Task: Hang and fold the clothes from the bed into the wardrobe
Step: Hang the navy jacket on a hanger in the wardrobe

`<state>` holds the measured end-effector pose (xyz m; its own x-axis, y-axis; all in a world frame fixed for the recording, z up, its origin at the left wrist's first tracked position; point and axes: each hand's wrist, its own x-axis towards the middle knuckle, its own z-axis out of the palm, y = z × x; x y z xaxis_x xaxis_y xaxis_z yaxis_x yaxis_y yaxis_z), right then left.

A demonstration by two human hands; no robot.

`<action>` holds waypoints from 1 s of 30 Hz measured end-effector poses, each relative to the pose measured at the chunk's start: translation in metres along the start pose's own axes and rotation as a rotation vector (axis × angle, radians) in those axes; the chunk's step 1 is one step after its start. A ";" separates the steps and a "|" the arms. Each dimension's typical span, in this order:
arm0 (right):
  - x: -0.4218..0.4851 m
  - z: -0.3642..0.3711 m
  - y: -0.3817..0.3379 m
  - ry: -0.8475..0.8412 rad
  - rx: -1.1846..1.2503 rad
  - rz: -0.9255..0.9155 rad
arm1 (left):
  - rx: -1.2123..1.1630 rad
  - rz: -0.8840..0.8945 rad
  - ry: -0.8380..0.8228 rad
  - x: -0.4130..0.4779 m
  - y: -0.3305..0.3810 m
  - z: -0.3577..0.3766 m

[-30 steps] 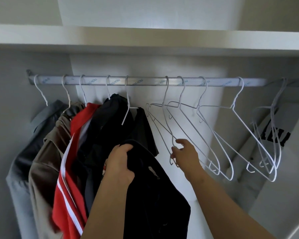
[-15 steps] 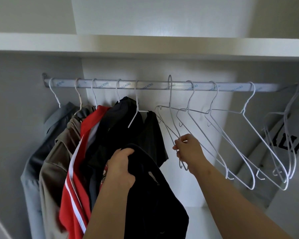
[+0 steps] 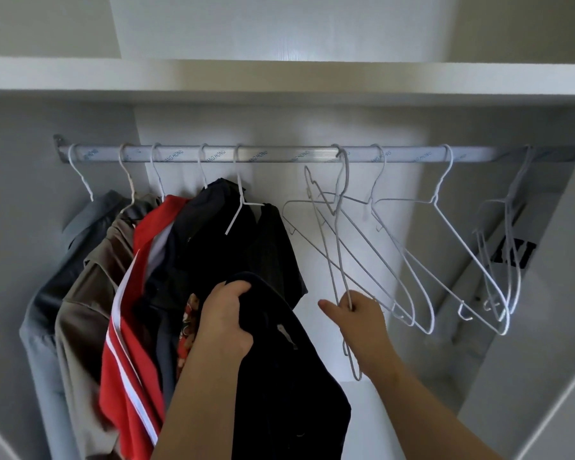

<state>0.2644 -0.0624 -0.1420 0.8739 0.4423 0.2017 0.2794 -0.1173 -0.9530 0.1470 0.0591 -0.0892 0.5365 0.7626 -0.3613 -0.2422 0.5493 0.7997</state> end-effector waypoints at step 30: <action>-0.181 -0.149 0.108 0.146 0.234 0.374 | 0.090 -0.115 0.242 -0.121 -0.151 -0.048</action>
<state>0.1958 -0.2874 -0.2473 0.9492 0.2758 -0.1515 -0.1480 -0.0338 -0.9884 0.0802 -0.0997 -0.1890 0.3448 0.7622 -0.5480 -0.1119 0.6130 0.7822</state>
